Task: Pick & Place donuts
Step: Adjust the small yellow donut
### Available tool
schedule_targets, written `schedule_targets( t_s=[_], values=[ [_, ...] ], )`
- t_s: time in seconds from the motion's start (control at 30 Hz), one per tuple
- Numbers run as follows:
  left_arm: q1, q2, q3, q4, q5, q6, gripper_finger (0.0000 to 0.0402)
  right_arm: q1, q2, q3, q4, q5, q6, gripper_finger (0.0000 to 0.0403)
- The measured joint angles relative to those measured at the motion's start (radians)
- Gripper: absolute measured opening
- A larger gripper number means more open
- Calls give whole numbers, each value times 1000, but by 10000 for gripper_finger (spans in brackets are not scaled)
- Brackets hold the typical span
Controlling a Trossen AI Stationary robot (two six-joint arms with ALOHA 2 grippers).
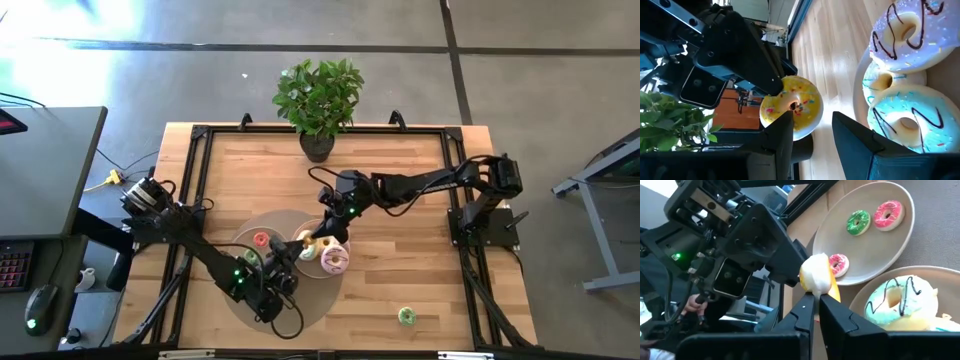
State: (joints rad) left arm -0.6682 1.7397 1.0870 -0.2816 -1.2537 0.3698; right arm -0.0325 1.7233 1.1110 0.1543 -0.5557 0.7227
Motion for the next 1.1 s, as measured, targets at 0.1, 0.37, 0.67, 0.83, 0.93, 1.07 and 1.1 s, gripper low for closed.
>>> schedule_targets(
  t_s=[0.1, 0.37, 0.67, 0.83, 0.93, 1.07, 1.1],
  values=[
    [0, 0, 0, 1, 1, 0, 133, 0, 0, 0, -1, 16, 3, 16],
    [-26, -1, 0, 56, 1, 58, 133, -13, 0, 0, -34, 26, 7, 16],
    [-8, -2, 0, 61, 66, 77, 133, -6, 0, 0, -7, 19, 37, 15],
    [32, -2, 0, 79, 59, 78, 133, -6, 0, 0, -6, -18, 37, 19],
    [48, -2, 0, 80, 73, 78, 133, -7, 0, 0, -7, -19, 36, 20],
    [53, -2, 0, 80, 88, 79, 127, -6, 0, 0, -7, -21, 16, 18],
    [53, -2, 0, 79, 88, 78, 120, -6, 0, 0, -7, -21, 13, 17]
  ],
)
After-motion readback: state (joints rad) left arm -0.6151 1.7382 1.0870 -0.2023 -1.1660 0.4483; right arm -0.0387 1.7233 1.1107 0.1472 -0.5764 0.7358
